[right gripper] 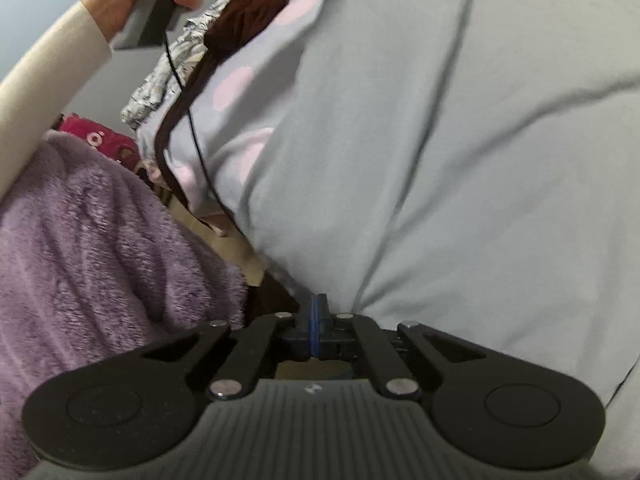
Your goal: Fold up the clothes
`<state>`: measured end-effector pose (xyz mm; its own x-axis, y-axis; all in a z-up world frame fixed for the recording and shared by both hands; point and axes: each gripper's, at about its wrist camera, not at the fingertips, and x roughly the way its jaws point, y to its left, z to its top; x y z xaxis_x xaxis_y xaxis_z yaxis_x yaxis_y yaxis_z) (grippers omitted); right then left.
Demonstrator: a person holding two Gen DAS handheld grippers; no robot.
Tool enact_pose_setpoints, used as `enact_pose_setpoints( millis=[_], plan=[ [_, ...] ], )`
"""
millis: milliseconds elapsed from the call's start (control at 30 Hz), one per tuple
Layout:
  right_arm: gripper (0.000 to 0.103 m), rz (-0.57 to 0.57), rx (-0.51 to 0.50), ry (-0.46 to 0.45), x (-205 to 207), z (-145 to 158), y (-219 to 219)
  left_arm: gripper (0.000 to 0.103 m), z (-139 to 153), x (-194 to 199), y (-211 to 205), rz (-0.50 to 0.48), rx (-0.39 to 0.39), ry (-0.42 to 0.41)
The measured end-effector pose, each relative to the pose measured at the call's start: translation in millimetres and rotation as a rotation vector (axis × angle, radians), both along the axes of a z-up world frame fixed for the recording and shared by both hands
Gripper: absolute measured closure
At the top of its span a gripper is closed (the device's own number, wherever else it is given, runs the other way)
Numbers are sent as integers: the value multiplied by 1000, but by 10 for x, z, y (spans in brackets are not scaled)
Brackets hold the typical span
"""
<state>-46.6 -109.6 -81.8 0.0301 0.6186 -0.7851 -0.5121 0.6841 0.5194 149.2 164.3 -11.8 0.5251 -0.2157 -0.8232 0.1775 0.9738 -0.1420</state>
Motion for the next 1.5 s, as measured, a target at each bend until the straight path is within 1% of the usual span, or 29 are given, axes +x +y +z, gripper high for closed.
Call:
enact_pose_setpoints(
  millis=[67, 200, 267, 300, 333, 400, 467, 500, 567, 700, 833, 1000, 1100, 1167, 1200, 1233, 1333, 1367, 1433, 1467, 1500],
  plan=[
    [98, -6, -17, -9, -7, -4, -17, 103, -16, -47, -10, -5, -1, 10],
    [97, -18, -50, -26, -21, -12, -50, 103, -49, -142, -31, -14, -3, 29],
    [93, -25, -59, -27, -30, -6, -81, 103, -66, -190, -41, -19, -4, 39],
    [82, -28, -63, -27, -34, -4, -96, 102, -74, -214, -47, -21, -5, 44],
    [73, -24, -69, -28, -45, -14, -86, 97, -82, -237, -52, -23, -5, 49],
    [73, -11, -82, -32, -71, -38, -67, 89, -99, -285, -62, -28, -6, 59],
    [73, 5, -89, -34, -95, -68, -52, 89, -113, -341, -74, -34, -7, 69],
    [74, 11, -90, -35, -104, -85, -46, 89, -98, -441, -92, -54, -3, 77],
    [74, 14, -83, -31, -101, -113, -27, 89, -66, -668, -127, -96, 0, 92],
    [74, 17, -75, -7, -76, -181, 10, 89, -51, -1252, -226, -199, 4, 135],
    [74, 16, -113, 6, -71, -207, 41, 89, -130, -1764, -323, -271, 45, 199],
    [74, 27, -148, -7, -74, -185, 76, 89, -323, -2017, -416, -300, 111, 239],
    [74, 22, -144, -12, -79, -192, 78, 89, -440, -2162, -471, -316, 151, 264],
    [74, 19, -142, -15, -83, -197, 79, 95, -526, -2153, -488, -311, 176, 300],
    [74, 17, -141, -17, -85, -199, 79, 100, -567, -2153, -488, -309, 196, 318],
    [74, 15, -139, -18, -87, -201, 80, 103, -595, -2151, -471, -298, 230, 330],
    [74, 10, -136, -23, -93, -209, 81, 103, -672, -2149, -423, -268, 326, 364],
    [74, 8, -134, -25, -95, -211, 82, 103, -628, -2165, -431, -276, 317, 350],
    [74, 5, -132, -28, -99, -216, 83, 103, -487, -2219, -478, -318, 257, 303],
    [74, 3, -131, -30, -101, -218, 83, 103, -419, -2252, -510, -339, 213, 287],
    [74, 2, -128, -32, -104, -218, 78, 103, -377, -2286, -547, -362, 190, 266]
  ],
)
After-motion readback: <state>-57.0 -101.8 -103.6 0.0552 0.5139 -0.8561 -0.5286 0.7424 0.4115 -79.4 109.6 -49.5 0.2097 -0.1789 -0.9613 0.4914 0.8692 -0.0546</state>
